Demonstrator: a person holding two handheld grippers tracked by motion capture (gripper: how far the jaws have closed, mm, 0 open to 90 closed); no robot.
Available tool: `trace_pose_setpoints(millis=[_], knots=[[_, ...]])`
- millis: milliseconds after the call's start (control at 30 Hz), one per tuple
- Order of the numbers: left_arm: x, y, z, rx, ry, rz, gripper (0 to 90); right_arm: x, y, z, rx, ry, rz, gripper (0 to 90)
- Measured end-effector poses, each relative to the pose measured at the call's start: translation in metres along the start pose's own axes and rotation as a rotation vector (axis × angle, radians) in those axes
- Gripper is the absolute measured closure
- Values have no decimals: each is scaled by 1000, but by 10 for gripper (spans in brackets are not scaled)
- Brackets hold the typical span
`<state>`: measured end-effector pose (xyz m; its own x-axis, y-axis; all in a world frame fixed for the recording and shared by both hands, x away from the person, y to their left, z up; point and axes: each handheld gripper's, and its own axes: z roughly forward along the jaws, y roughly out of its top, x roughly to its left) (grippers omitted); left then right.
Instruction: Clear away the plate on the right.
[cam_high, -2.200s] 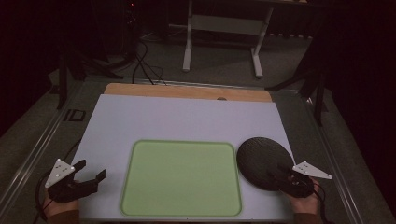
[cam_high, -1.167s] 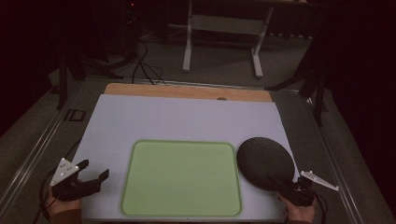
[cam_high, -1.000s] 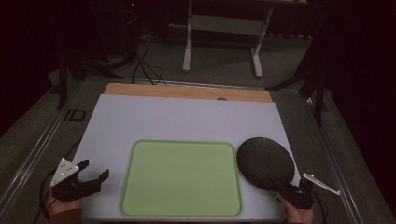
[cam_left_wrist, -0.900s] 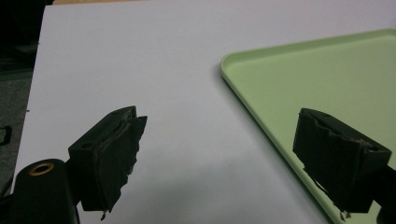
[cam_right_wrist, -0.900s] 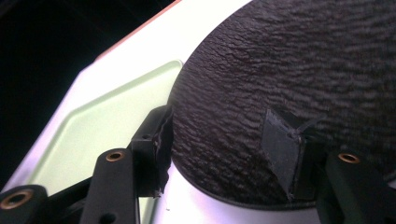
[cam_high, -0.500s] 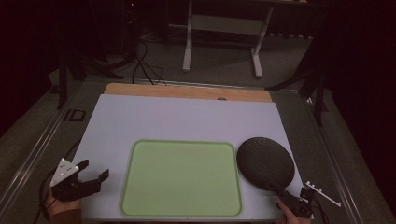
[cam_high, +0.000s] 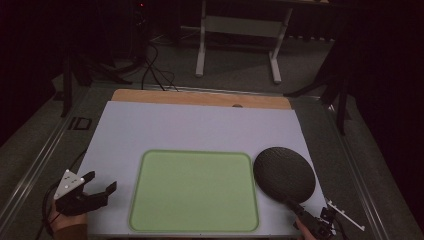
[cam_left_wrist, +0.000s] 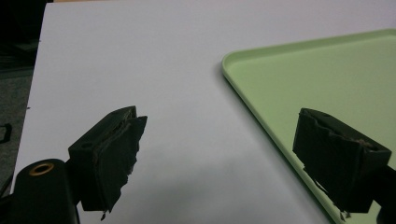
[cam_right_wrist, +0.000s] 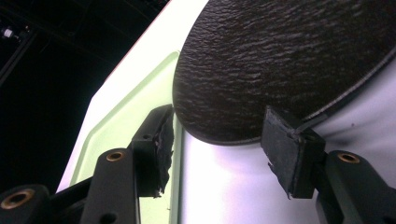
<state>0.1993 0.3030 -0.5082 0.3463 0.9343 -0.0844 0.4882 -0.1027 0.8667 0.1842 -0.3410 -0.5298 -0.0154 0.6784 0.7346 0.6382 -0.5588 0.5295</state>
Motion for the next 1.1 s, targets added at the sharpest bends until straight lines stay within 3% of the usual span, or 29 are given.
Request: trace_pose_setpoints(millis=[200, 433, 800, 1100], knots=[[0, 0, 0, -1, 0, -4, 149, 0, -4, -2, -26, -20, 36, 437], [0, 0, 0, -1, 1, -4, 149, -4, -11, -3, -69, -66, 136, 459], [1, -1, 0, -1, 2, -5, 149, -5, -20, -5, -137, -108, 207, 476], [1, -1, 1, 2, 2, -7, 149, -9, -24, 0, -152, -123, 275, 486]])
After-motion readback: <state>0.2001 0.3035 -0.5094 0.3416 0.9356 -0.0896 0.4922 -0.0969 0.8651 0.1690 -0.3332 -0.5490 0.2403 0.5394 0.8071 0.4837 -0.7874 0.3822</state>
